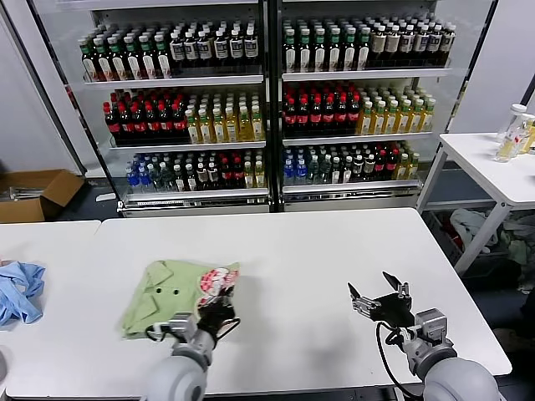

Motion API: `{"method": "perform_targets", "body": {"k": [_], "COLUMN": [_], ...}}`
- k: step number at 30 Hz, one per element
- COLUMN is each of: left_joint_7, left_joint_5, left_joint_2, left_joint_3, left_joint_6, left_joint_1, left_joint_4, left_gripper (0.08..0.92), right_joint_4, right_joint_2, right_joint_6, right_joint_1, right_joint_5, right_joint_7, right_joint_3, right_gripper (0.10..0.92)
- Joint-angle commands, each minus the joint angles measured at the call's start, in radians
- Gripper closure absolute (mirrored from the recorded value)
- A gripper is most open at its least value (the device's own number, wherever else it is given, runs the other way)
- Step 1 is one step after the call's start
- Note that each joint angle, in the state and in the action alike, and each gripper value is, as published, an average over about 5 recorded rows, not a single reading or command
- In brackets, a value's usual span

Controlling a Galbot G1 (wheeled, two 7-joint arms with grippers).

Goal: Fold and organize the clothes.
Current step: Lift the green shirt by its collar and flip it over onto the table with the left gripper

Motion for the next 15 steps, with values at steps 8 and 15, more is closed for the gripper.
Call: {"method": "perform_targets", "body": {"k": [8,15], "left_joint_7": [0.109,0.143], "left_joint_5": [0.068,0.03], "left_joint_2": [-0.041,0.008], "left_joint_3": [0.104,0.001], "left_joint_6": [-0.227,-0.275], "left_joint_1": [-0.134,0.003], "left_joint_4": [0.128,-0.013], "left_gripper": [0.778,0.57], "right_joint_4": [-0.016,-0.047], "right_joint_2": [-0.005,0.029], "right_joint_6": [0.004,0.014], "right_joint_1": [0.038,0.121], "right_joint_5": [0.004,0.021], "right_joint_7": [-0.004,0.0], "right_joint_3": [-0.034,-0.124], "right_gripper": [0.203,0.203]}}
